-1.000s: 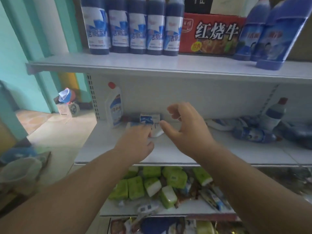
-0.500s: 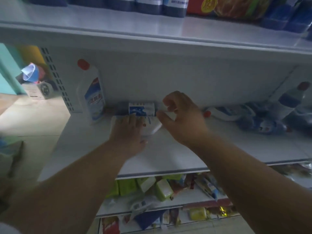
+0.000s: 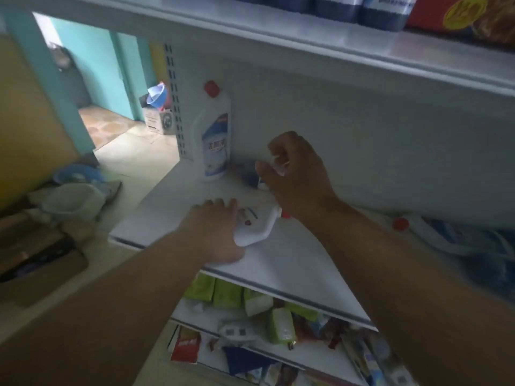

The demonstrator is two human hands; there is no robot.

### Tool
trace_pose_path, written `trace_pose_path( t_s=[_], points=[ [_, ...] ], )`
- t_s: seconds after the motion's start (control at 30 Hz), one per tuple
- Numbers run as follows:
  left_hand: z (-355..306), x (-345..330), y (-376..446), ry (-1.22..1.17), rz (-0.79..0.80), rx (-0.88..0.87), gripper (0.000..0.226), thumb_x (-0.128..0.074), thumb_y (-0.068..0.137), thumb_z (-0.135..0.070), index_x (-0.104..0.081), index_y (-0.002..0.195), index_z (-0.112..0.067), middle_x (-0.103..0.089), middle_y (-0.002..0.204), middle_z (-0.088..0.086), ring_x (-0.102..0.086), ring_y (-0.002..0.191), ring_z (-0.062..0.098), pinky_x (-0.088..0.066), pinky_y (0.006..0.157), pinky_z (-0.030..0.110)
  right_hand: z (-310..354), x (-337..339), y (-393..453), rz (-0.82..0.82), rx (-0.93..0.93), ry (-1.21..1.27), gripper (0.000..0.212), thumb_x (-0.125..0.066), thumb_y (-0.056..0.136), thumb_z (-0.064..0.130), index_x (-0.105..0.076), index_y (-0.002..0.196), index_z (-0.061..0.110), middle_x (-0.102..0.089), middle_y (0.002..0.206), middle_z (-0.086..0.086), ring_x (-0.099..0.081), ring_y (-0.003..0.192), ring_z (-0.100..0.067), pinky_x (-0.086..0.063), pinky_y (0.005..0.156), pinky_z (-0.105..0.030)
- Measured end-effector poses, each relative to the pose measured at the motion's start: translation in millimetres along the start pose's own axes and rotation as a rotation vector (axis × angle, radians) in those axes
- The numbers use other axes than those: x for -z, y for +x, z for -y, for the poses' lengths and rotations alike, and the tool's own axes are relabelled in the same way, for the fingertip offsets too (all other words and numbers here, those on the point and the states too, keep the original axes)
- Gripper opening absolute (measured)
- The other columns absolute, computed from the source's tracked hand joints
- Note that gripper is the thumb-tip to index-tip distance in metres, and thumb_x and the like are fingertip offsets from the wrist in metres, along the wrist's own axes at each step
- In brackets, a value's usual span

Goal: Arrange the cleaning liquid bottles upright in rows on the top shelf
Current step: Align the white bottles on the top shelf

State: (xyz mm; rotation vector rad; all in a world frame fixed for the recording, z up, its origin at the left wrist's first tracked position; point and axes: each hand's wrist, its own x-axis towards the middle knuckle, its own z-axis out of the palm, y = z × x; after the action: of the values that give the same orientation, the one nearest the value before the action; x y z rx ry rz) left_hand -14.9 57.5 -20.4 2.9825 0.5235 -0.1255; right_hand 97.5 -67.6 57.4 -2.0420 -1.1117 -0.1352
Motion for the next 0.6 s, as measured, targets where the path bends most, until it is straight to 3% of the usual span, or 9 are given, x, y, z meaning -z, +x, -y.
trace_pose_path(
  t_s=[0.1,0.27,0.37,0.47,0.6],
  points=[
    [32,7,-18,0.026,-0.015,0.029,0.083,-0.062,0.068,-0.059,-0.035,0.136,-0.019,-0.050,0.114,0.006,-0.052,0.105,0.029,-0.044,0.085,0.040,18,-28,25,-0.003,0.005,-0.006,0.028,-0.070,0.088,0.030,-0.054,0.106,0.017,-0.054,0.106,0.002,-0.053,0.090,-0.012,-0.033,0.065,-0.003],
    [90,22,-24,0.092,-0.095,0.013,0.077,-0.063,0.067,-0.061,-0.040,0.130,-0.023,-0.050,0.112,0.004,-0.052,0.105,0.027,-0.044,0.088,0.040,47,-80,63,-0.060,-0.077,-0.046,0.041,-0.072,0.087,0.034,-0.053,0.116,0.012,-0.047,0.106,0.003,-0.048,0.095,-0.011,-0.031,0.067,-0.006],
    [119,26,-20,0.105,-0.102,-0.054,0.074,-0.062,0.067,-0.060,-0.040,0.128,-0.023,-0.049,0.110,0.002,-0.050,0.103,0.025,-0.044,0.089,0.039,63,-116,88,-0.173,-0.171,-0.060,0.069,-0.077,0.080,0.048,-0.047,0.130,0.010,-0.052,0.122,-0.005,-0.053,0.109,-0.020,-0.042,0.087,-0.024],
    [138,30,-15,0.123,-0.098,-0.136,0.075,-0.064,0.067,-0.059,-0.039,0.128,-0.023,-0.047,0.109,0.002,-0.049,0.101,0.024,-0.043,0.090,0.039,78,-144,115,-0.270,-0.346,-0.144,0.093,-0.079,0.071,0.060,-0.038,0.138,0.010,-0.050,0.132,-0.011,-0.054,0.117,-0.027,-0.048,0.096,-0.038],
    [151,30,-6,0.141,-0.078,-0.232,0.078,-0.067,0.068,-0.057,-0.039,0.132,-0.023,-0.048,0.111,0.003,-0.049,0.102,0.024,-0.045,0.092,0.040,81,-160,141,-0.331,-0.549,-0.202,0.087,-0.082,0.074,0.048,-0.036,0.139,0.012,-0.048,0.132,-0.010,-0.054,0.117,-0.028,-0.047,0.093,-0.038]
  ],
)
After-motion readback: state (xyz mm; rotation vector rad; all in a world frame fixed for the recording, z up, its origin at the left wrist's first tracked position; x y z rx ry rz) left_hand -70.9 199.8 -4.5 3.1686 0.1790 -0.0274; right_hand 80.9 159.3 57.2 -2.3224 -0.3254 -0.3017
